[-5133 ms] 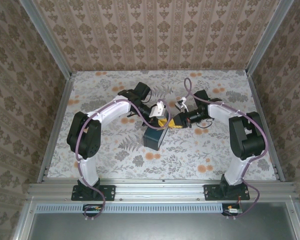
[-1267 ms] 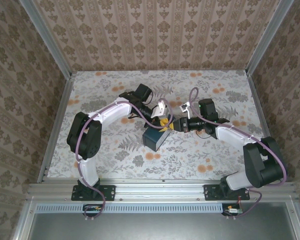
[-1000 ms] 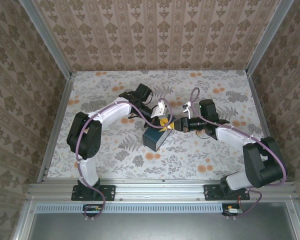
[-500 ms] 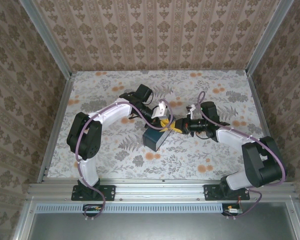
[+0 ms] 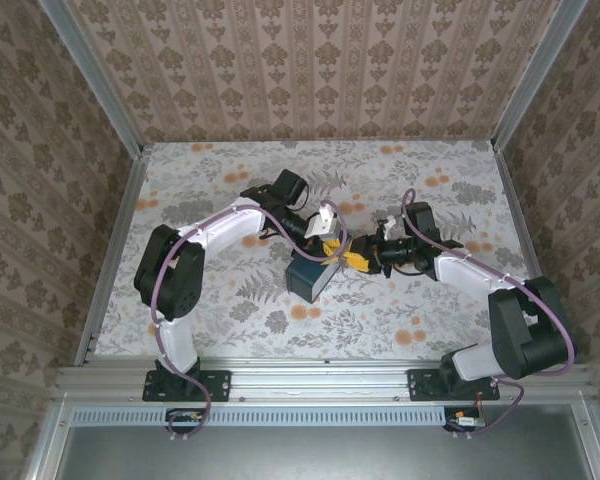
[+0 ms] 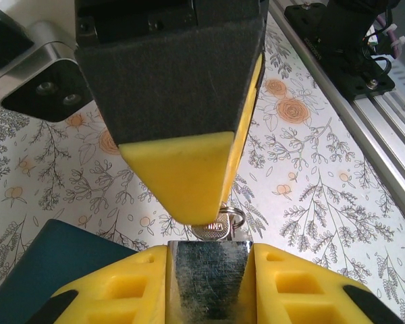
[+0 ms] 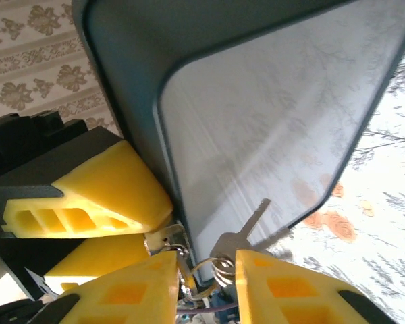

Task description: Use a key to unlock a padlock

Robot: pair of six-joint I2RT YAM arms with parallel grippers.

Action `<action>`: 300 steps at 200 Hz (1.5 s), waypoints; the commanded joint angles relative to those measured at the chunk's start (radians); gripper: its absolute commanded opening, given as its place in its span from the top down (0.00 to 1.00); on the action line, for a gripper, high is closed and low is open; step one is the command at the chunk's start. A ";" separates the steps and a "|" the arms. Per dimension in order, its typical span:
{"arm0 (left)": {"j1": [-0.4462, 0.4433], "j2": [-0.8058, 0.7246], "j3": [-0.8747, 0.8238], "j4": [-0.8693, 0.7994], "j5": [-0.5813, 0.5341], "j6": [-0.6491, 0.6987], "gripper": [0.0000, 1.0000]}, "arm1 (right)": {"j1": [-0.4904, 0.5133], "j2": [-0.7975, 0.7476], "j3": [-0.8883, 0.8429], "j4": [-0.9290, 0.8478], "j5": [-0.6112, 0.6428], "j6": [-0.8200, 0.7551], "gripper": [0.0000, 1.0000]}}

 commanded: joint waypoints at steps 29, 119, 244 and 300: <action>0.016 0.006 0.054 -0.103 0.040 0.031 0.77 | -0.066 -0.115 0.101 -0.337 0.113 -0.327 0.62; 0.065 -0.102 0.027 0.066 0.187 -0.137 0.40 | -0.065 -0.123 0.132 -0.355 0.128 -0.414 0.63; 0.070 -0.150 -0.044 0.032 0.060 -0.169 0.38 | 0.180 -0.486 -0.308 0.264 0.653 -0.983 0.56; 0.090 -0.151 -0.037 0.031 0.043 -0.192 0.39 | 0.298 -0.377 -0.346 0.510 0.781 -1.330 0.53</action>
